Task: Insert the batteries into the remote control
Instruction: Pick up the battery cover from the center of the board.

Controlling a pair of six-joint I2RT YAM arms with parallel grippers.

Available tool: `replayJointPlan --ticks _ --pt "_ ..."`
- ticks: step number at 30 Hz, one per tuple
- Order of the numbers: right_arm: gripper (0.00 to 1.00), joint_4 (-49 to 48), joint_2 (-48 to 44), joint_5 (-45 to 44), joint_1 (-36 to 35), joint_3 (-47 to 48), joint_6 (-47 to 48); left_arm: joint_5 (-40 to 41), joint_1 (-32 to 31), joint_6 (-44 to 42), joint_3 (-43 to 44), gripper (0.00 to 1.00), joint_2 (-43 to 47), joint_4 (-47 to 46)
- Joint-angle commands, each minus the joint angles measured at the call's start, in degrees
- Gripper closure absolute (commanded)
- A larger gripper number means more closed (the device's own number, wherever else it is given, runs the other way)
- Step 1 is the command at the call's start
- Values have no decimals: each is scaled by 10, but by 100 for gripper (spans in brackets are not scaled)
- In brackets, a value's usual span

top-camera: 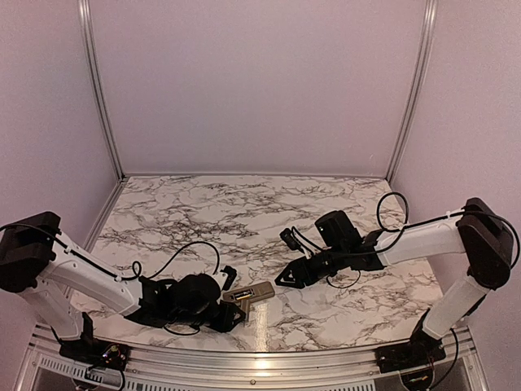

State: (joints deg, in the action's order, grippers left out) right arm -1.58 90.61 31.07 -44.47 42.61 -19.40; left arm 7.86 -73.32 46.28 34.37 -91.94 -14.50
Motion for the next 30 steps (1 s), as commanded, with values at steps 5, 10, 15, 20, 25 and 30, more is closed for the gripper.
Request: replayJointPlan --ticks 5,10,15,20,25,30 --pt "55 12 -7 -5 -2 19 7 -24 19 -5 -2 69 -37 -57" --pt "55 13 -3 -5 -1 21 10 -42 29 -3 -4 76 -57 -91" --pt "55 13 -4 -6 -1 24 14 -49 34 -7 -7 89 -63 -112" --pt "56 32 -11 5 -2 27 18 -67 35 -18 -6 100 -44 -122" --pt "56 51 -45 30 -2 39 52 -113 28 -104 14 100 41 -60" --pt "56 30 -99 127 -18 31 91 -225 30 -212 55 100 99 60"
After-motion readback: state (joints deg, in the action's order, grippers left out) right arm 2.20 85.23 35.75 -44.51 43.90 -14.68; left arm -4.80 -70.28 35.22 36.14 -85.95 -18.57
